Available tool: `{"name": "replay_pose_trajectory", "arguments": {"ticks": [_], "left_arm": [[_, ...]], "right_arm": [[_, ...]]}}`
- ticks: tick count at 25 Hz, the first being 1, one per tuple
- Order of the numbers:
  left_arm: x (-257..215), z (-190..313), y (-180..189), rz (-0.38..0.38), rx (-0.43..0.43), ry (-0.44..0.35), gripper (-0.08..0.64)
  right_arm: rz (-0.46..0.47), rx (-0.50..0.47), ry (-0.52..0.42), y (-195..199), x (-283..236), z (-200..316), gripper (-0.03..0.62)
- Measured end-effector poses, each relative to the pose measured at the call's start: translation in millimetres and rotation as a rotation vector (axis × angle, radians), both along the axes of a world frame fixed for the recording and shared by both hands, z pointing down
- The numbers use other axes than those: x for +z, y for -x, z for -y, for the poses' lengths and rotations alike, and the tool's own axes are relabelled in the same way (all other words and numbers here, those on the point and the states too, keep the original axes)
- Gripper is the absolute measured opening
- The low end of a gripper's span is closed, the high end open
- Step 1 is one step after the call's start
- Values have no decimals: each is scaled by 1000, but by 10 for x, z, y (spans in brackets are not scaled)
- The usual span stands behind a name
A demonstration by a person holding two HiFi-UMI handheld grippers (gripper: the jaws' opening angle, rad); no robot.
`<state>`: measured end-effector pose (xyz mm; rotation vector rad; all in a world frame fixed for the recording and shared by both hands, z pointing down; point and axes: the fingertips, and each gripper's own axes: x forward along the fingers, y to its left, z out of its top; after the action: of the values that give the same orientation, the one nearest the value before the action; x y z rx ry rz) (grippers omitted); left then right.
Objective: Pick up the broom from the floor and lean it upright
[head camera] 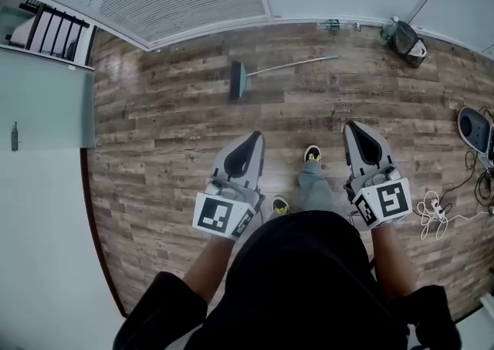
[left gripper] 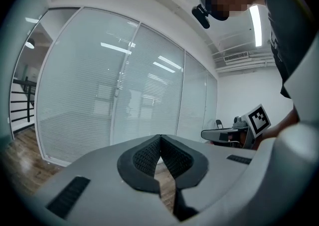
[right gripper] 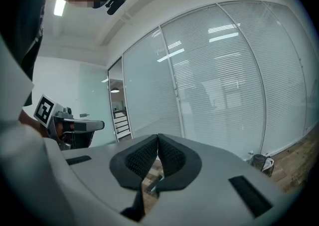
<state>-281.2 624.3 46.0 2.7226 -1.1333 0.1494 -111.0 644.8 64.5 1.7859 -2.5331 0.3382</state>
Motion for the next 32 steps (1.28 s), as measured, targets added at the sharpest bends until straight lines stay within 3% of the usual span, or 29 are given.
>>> {"name": "replay_pose_trajectory", "arguments": {"ticks": [5,13,23,32], "left_arm": [[-29,527,-412,39,-7,-2,23],[-35,915,-717,63,-44,12,23],[-108,1129,-1170,98,54,-15,23],[-51,1431,-1252,72,89,2,23]], "right_arm": [[37,-33,7,-325,23,541,17],[84,-45,30,-673,158,989,17],[121,18,-2,-1008,54,1213,17],[126,51,30,-1037,101,1397,17]]}}
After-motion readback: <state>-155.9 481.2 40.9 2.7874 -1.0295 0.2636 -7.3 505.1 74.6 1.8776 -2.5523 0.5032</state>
